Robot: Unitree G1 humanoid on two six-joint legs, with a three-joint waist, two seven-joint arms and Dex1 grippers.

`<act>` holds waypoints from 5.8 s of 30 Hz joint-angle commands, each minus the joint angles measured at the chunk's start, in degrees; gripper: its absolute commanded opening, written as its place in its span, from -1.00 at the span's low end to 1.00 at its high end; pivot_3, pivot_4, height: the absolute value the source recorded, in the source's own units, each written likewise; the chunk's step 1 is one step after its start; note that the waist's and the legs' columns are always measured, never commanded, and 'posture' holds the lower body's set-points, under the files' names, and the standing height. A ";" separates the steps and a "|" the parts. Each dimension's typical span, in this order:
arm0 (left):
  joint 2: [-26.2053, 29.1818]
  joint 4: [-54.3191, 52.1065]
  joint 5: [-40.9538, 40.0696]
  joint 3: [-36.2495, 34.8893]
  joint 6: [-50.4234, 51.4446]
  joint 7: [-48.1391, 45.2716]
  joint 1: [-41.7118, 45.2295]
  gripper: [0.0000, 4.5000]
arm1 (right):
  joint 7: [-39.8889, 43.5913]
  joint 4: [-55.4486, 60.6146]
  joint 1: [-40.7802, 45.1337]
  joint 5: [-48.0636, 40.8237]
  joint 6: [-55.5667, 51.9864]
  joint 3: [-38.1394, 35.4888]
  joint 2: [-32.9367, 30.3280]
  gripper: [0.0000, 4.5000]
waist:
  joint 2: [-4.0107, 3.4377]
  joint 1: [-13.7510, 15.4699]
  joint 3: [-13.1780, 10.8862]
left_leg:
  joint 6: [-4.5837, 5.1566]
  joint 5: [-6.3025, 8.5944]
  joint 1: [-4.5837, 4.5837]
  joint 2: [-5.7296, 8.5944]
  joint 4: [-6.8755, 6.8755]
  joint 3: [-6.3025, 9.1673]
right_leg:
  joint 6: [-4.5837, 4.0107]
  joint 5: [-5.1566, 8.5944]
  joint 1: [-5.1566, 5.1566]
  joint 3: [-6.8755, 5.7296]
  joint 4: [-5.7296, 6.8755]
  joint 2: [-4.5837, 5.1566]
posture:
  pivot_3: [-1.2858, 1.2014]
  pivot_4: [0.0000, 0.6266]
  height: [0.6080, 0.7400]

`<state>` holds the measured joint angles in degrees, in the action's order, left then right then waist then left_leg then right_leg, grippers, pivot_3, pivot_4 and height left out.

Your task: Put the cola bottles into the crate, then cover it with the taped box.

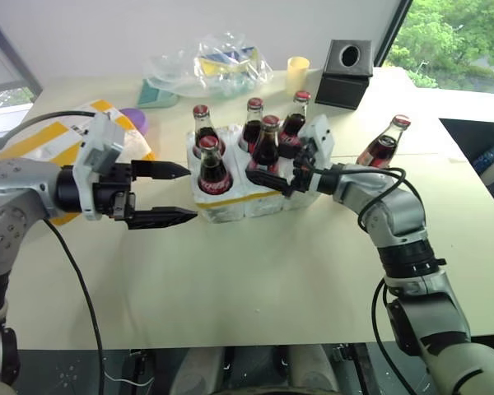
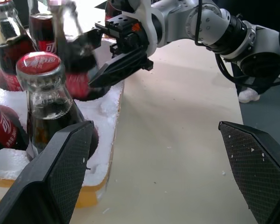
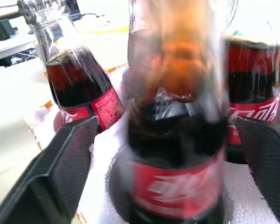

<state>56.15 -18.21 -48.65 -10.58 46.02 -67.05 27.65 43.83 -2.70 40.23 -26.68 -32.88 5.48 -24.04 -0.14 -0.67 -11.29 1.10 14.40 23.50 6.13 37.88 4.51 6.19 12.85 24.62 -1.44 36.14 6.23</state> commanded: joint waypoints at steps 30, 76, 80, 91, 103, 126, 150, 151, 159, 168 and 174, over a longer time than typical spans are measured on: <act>-2.05 2.95 0.47 2.89 -0.61 -2.31 6.79 1.00 | -25.31 10.34 -20.65 -1.18 -3.93 -29.87 -6.98 0.99 | 0.00 1.11 0.04 | 0.15 0.07 -0.04 -0.02 0.01 -0.03 | -0.01 0.00 -0.08 0.02 0.00 0.10 | 0.03 -0.52 1.00; -0.47 -0.02 -0.70 -2.09 -0.23 0.99 2.71 1.00 | -10.30 11.61 -6.15 -13.89 -6.33 -14.31 -8.29 0.24 | -0.04 0.08 -0.05 | 0.06 0.00 -0.03 -0.05 -0.33 -0.01 | -0.07 0.04 0.10 0.13 -0.03 -0.04 | 0.03 -0.52 1.00; -0.41 0.18 -0.60 -2.07 -0.37 1.06 2.80 1.00 | -7.66 10.68 -5.71 -8.90 -2.80 -10.95 -8.64 0.24 | -0.04 0.08 -0.05 | 0.05 0.00 -0.03 -0.04 -0.32 -0.02 | -0.07 0.04 0.09 0.13 -0.03 -0.06 | 0.03 -0.52 1.00; 0.05 -0.82 -0.44 -3.03 -0.67 1.47 1.11 1.00 | -5.04 8.56 -5.21 -1.40 0.01 -6.02 -7.10 0.91 | -0.04 0.00 -0.04 | -0.05 -0.06 -0.03 -0.05 -0.35 -0.02 | -0.07 0.04 0.13 0.14 -0.02 -0.08 | 0.03 -0.52 1.00; 3.79 -6.58 -1.15 -18.71 2.36 8.90 -11.02 1.00 | 10.05 18.61 -8.47 -20.49 -15.95 -21.05 -23.71 0.98 | -0.03 0.20 -0.04 | 0.02 -0.01 -0.04 -0.08 -0.41 0.00 | -0.08 0.04 0.11 0.14 -0.07 0.04 | 0.03 -0.52 1.00; 4.91 28.68 60.48 -22.25 -48.81 34.94 -42.47 1.00 | 20.81 13.23 -2.95 -28.28 -18.11 -22.08 -29.56 0.98 | 0.04 2.18 0.07 | -0.05 0.12 -0.09 -0.17 -0.66 -0.28 | -0.42 0.22 0.18 0.05 -0.61 0.29 | 0.03 -0.52 1.00; 2.57 73.85 74.49 10.23 -67.93 60.87 -1.92 1.00 | 18.01 20.12 -6.65 -35.51 -22.80 -28.79 -34.19 0.98 | 0.49 2.82 0.29 | 0.14 0.04 0.03 -0.15 -0.49 -0.57 | -0.14 -0.04 0.41 0.04 0.01 0.36 | 0.03 -0.52 1.00; 2.29 75.01 74.50 10.85 -67.78 60.98 -1.02 1.00 | 17.66 20.34 -6.95 -35.60 -22.80 -29.07 -34.32 0.98 | 0.50 2.78 0.29 | 0.14 0.04 0.03 -0.15 -0.50 -0.57 | -0.14 -0.04 0.41 0.03 0.01 0.36 | 0.03 -0.52 1.00; 0.85 79.80 70.85 11.26 -65.98 58.64 4.06 -0.07 | 11.88 20.18 -8.47 -32.56 -21.07 -30.04 -34.20 1.00 | 0.57 2.79 0.35 | 0.15 0.03 0.02 -0.16 -0.43 -0.61 | -0.12 -0.05 0.41 0.00 0.07 0.35 | 0.03 -0.52 1.00; 3.88 78.67 70.89 11.92 -66.92 58.02 8.47 -0.81 | 13.64 19.70 -14.82 -30.03 -19.91 -31.57 -36.94 1.00 | 0.67 2.86 0.43 | 0.17 0.03 0.01 -0.10 -0.40 -0.62 | -0.09 -0.07 0.36 0.00 0.06 0.42 | 0.03 -0.52 1.00; 9.54 68.79 66.44 8.34 -69.53 50.43 12.45 -0.81 | 16.12 16.89 -18.17 -26.61 -17.85 -31.49 -39.03 1.00 | 0.82 2.79 0.40 | 0.16 0.03 0.02 -0.12 -0.39 -0.62 | -0.09 -0.07 0.37 -0.01 0.06 0.40 | 0.03 -0.52 1.00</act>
<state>62.35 56.01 20.61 0.70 -21.91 -14.28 37.29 59.13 14.73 22.09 -54.26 -52.20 -23.83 -61.73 0.68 2.12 -10.89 1.26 14.43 23.52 6.01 37.49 3.89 6.10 12.79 24.98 -1.45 36.18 6.63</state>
